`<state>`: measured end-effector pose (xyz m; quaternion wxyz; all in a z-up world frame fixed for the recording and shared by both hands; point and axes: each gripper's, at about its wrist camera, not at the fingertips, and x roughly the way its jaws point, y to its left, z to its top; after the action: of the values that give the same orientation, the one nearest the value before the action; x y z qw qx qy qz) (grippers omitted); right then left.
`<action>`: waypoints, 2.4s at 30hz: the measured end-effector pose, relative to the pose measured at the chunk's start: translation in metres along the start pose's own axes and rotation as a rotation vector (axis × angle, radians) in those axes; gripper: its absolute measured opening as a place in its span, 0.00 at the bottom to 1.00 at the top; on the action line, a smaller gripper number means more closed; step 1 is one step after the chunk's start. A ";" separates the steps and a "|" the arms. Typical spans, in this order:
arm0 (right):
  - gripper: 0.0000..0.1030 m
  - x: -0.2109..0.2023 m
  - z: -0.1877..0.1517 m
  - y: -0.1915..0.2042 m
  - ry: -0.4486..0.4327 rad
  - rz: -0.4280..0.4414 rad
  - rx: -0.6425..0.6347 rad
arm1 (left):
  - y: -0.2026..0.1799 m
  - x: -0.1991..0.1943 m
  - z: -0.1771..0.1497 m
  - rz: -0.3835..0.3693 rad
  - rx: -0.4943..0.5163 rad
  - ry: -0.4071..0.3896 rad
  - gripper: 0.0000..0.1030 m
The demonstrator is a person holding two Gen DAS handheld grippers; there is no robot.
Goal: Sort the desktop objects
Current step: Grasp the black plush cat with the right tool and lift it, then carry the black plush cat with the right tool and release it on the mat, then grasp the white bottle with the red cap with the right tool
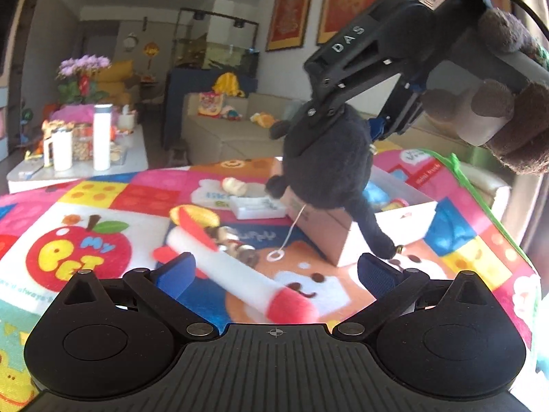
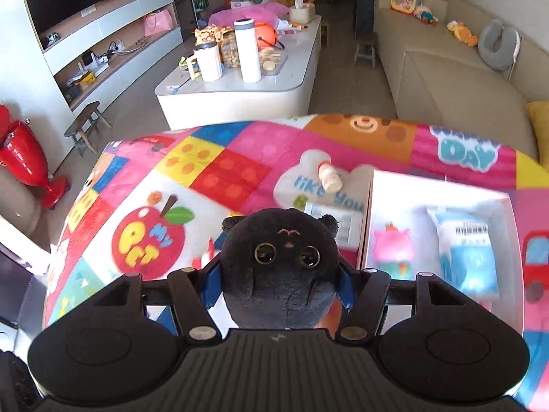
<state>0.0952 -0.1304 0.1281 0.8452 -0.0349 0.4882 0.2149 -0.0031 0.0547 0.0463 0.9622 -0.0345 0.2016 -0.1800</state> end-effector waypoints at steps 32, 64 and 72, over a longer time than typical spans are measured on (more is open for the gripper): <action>0.40 0.088 0.077 -0.008 -0.004 -0.179 -0.039 | 0.061 0.017 -0.008 0.199 -0.240 -0.040 1.00; 0.26 -0.021 -0.142 -0.051 -0.299 -0.200 -0.141 | 0.050 -0.007 0.000 0.177 -0.309 -0.016 1.00; 0.26 0.000 -0.202 -0.079 -0.331 -0.196 -0.073 | -0.008 -0.026 0.015 0.260 -0.088 0.025 1.00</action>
<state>-0.0370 -0.2560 0.0113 0.9290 -0.0770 0.3286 0.1516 -0.0220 0.0565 0.0709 0.9723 -0.0479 0.2243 -0.0453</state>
